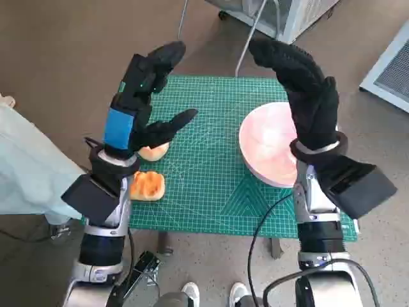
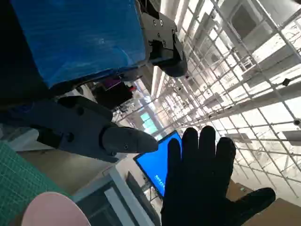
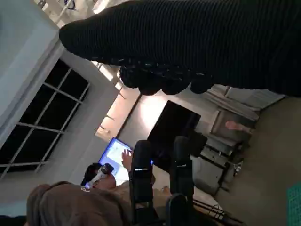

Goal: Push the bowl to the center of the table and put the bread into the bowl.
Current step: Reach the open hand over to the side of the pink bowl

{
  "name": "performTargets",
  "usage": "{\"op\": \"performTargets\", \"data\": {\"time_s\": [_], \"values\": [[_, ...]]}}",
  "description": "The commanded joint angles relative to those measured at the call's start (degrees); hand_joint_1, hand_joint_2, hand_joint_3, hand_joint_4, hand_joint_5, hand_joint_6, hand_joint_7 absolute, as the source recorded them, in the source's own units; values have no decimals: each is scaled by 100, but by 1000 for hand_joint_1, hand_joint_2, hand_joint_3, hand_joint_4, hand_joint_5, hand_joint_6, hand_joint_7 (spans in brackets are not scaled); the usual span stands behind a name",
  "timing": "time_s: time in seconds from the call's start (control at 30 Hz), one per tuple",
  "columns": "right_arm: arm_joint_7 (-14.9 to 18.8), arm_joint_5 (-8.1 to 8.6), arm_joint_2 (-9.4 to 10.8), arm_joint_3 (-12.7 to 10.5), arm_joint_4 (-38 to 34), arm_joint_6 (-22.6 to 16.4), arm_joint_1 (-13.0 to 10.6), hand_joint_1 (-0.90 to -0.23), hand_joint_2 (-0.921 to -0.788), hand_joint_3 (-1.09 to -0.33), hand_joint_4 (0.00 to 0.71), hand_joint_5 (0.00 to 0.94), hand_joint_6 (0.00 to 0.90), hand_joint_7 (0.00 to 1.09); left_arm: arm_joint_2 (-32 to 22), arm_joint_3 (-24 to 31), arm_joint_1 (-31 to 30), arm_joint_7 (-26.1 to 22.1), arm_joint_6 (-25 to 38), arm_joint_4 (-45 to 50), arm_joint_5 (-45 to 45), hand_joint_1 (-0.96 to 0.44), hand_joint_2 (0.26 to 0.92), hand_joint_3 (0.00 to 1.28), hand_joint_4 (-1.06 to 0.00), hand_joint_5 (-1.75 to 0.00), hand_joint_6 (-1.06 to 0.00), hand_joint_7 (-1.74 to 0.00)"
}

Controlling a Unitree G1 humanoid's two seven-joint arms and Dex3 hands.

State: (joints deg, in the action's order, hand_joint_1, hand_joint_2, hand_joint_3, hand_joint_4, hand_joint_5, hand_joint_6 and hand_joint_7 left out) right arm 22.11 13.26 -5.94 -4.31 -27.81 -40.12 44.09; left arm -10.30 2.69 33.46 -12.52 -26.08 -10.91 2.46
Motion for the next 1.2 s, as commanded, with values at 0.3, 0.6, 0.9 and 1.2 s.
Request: {"op": "performTargets", "data": {"time_s": [0.3,0.6,0.9,1.2], "values": [[59,29,62,-30,-193,-58,-118,-675,-921,-767,239,8,-1,709,-49,28,212,-126,-118,-221,131,-354,921,199,-367,-91,-138,-675],[117,102,-85,-196,-361,-165,-112,-680,-921,-759,252,14,-1,716,-66,41,223,-162,-100,-229,141,-345,921,199,-360,-86,-124,-681],[-212,-33,-438,-655,-710,-481,-170,-675,-921,-754,244,9,-1,687,-85,60,147,-144,-71,-189,117,-344,921,198,-343,-72,-109,-686],[-892,-457,-936,-1104,-1270,-799,-331,-636,-921,-817,228,1,-1,687,-70,115,70,-124,-53,-217,161,-339,921,197,-331,-60,-108,-688]]}}
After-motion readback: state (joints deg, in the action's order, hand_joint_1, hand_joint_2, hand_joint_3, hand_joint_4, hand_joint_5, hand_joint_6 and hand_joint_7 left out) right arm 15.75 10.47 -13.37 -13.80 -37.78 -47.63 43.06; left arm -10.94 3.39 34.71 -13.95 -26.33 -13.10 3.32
